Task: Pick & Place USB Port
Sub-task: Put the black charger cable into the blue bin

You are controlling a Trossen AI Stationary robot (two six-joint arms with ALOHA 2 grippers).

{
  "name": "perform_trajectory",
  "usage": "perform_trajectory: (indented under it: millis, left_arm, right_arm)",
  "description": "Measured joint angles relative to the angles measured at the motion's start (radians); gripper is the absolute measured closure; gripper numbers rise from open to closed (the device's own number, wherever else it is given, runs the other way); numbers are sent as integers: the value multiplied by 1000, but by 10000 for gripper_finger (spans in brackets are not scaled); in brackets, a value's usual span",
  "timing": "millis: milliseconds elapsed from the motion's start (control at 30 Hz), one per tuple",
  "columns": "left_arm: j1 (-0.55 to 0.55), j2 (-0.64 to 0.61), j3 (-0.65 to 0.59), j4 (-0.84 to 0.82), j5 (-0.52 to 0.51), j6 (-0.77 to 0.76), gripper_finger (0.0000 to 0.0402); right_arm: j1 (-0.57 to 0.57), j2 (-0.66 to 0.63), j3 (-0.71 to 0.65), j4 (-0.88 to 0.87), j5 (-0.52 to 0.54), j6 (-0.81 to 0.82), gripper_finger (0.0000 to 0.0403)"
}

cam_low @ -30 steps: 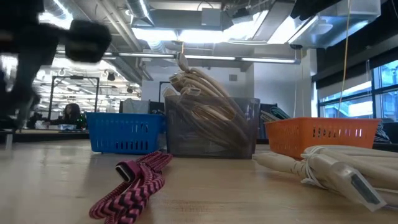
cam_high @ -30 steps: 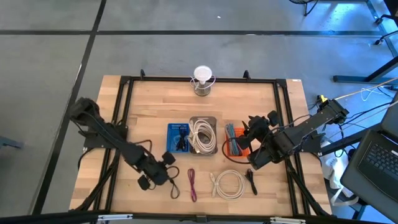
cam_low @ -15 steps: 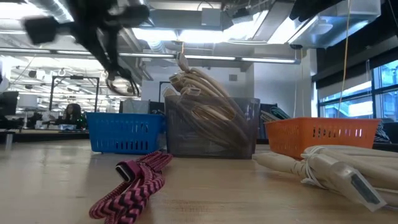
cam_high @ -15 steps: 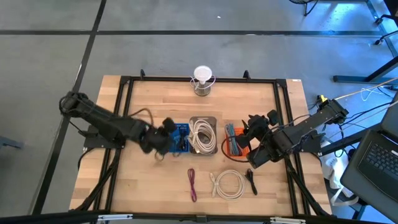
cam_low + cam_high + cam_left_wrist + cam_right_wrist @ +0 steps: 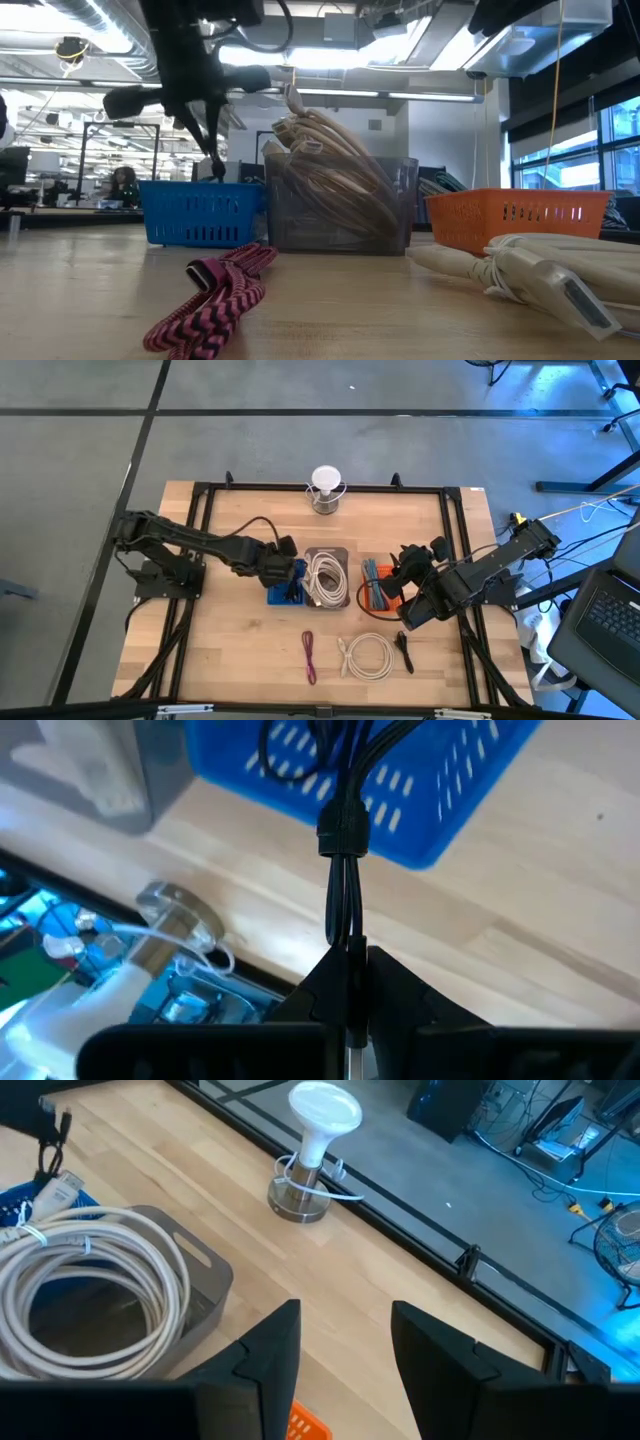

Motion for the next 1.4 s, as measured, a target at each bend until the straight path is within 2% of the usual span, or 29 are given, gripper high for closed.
perform_trajectory:
  millis: [400, 633, 833, 1033, 1200, 1400]
  left_arm:
    - [-64, 37, 0, 54, 51, 12, 388]
    - [-87, 37, 0, 54, 172, -42, 388]
    - [-75, 49, 1, 63, 207, -46, 388]
    - [-44, 114, 1, 63, 232, -50, 388]
    - [-31, 175, 2, 65, 199, -55, 379]
    - [-31, 184, 1, 70, 67, -117, 335]
  right_arm:
    - [0, 0, 0, -4, 7, 0, 242]
    - [0, 0, 0, -4, 7, 0, 242]
    - [0, 0, 0, -4, 7, 0, 242]
    - [0, 0, 0, -4, 7, 0, 242]
    - [0, 0, 0, -4, -1, 0, 242]
    - [0, 0, 0, -4, -2, 0, 242]
